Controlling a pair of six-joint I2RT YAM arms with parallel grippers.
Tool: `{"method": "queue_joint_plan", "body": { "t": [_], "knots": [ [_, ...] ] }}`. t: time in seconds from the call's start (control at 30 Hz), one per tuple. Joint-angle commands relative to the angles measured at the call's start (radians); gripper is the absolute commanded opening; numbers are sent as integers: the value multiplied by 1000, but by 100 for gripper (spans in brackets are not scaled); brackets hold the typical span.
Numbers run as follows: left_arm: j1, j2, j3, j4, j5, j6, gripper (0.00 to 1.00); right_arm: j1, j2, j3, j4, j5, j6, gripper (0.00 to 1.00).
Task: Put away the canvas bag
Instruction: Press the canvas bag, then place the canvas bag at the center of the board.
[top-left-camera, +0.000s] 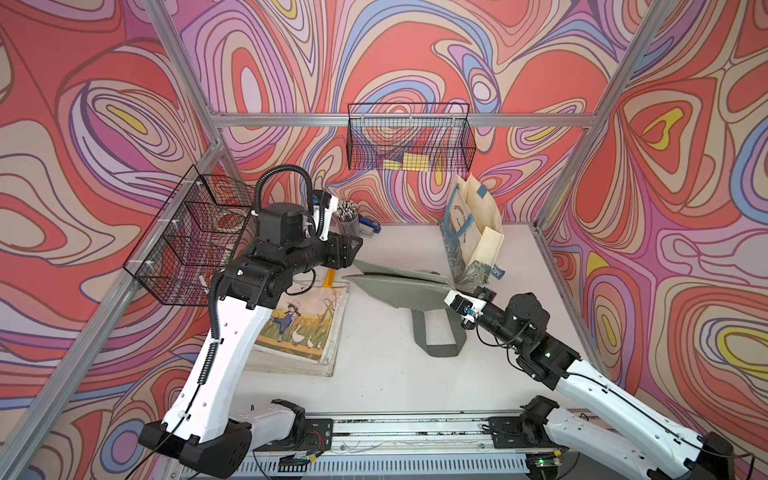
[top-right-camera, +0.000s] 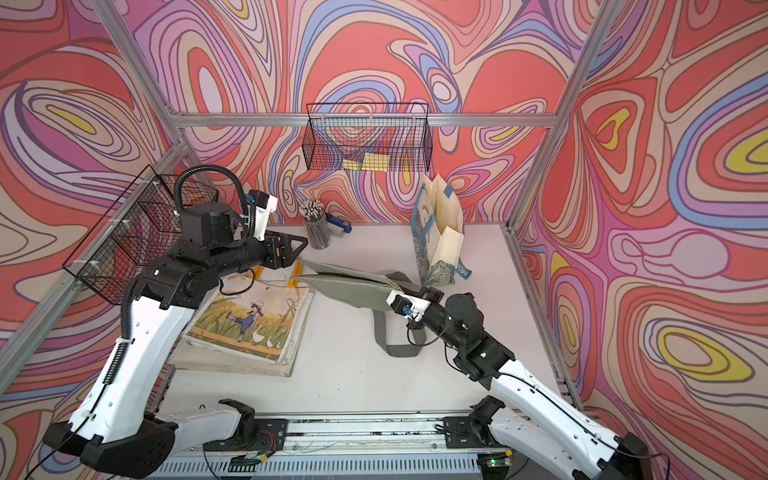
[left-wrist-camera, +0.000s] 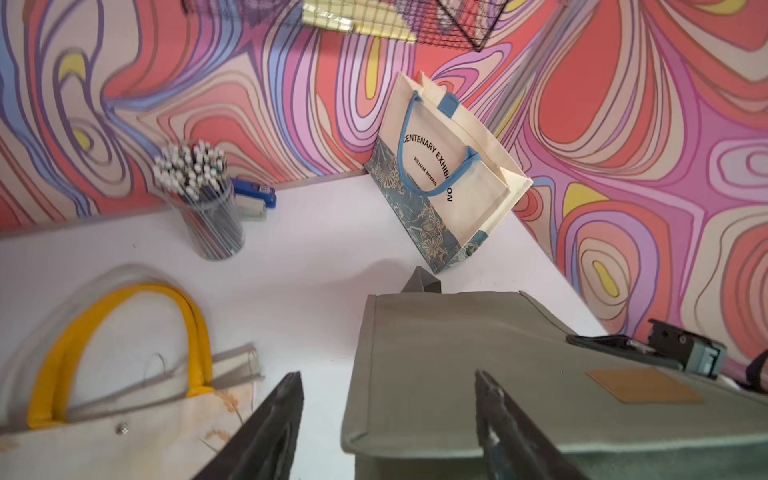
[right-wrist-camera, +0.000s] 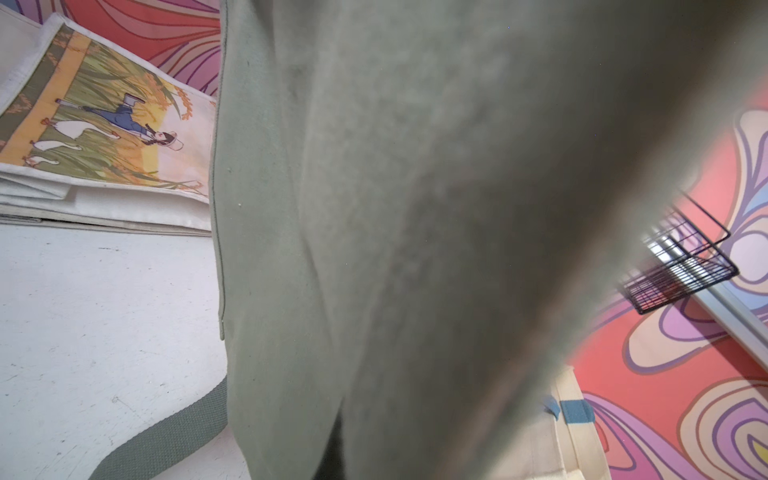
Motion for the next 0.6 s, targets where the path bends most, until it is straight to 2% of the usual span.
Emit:
{"method": "queue_joint_plan", "body": {
  "t": [0.0, 0.07, 0.2, 0.37, 0.57],
  "knots": [
    [84, 48, -38, -57, 206, -192, 67, -4, -43, 10, 71, -64, -42, 0],
    [100, 80, -57, -71, 274, -209, 67, -3, -53, 17, 55, -82, -69, 0],
    [107, 139, -124, -64, 370, -263, 71, -3, -66, 43, -51, -197, -197, 0],
    [119, 146, -259, 68, 471, -395, 78, -3, -68, 49, -77, -203, -307, 0],
    [122, 163, -456, 200, 547, -547, 83, -4, -40, 65, -51, -204, -364, 0]
  ]
}}
